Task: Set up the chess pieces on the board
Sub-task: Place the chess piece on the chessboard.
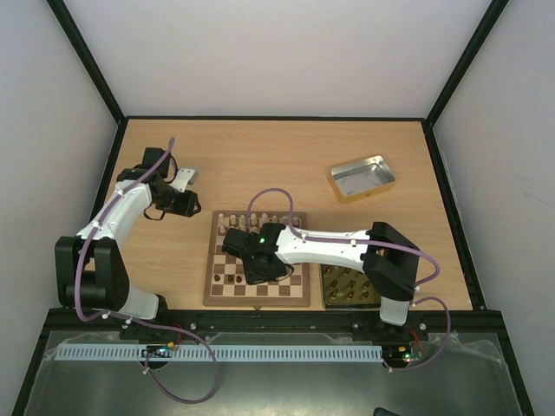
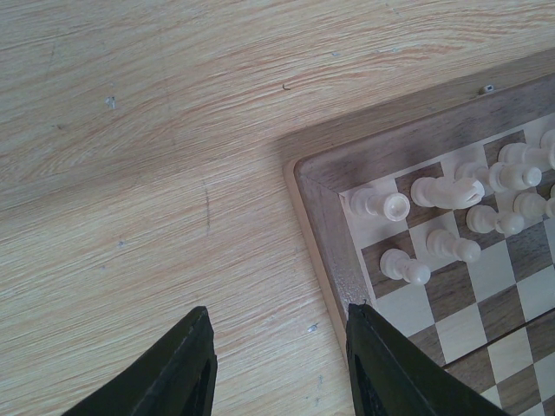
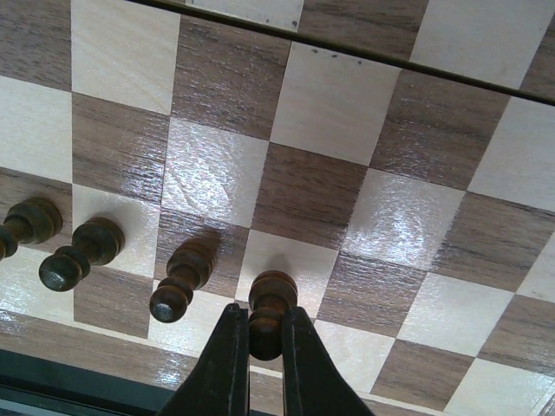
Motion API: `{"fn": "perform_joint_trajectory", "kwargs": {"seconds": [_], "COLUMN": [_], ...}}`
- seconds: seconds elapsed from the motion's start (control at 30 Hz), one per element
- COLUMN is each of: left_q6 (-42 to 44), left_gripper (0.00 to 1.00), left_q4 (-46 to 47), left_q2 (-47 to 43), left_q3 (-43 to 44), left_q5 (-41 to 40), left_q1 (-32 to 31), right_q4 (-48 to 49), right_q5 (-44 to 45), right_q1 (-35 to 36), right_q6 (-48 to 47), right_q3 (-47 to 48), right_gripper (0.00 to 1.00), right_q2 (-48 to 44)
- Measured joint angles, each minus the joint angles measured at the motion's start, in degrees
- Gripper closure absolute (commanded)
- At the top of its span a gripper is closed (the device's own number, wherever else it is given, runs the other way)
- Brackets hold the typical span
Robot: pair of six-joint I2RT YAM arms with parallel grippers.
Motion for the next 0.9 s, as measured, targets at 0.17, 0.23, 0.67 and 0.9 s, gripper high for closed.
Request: {"fn": "perform_joint_trajectory", "kwargs": {"seconds": [0.17,0.23,0.67,0.9], "left_q6": [0.0,0.0,-0.2,-0.2], "left_gripper": [0.57,0.57,0.57,0.57], "left_q4": [0.0,0.0,0.0,0.0], "left_q2": [0.0,0.0,0.0,0.0], "left_q3": [0.0,0.0,0.0,0.0], "left_q5": [0.0,0.0,0.1,0.3], "left_q1": [0.0,0.0,0.0,0.0], "right_q4": [0.0,0.0,0.0,0.0], "right_q5": [0.0,0.0,-0.3,-0.6], "right_q1": [0.0,0.0,0.0,0.0], "right_q6": [0.2,0.2,0.2,0.4], "right_q3": [0.0,0.0,-0.7,-0.7], "right_gripper": [0.98,0.98,0.92,0.77], "right_q2": [0.0,0.0,0.0,0.0]}}
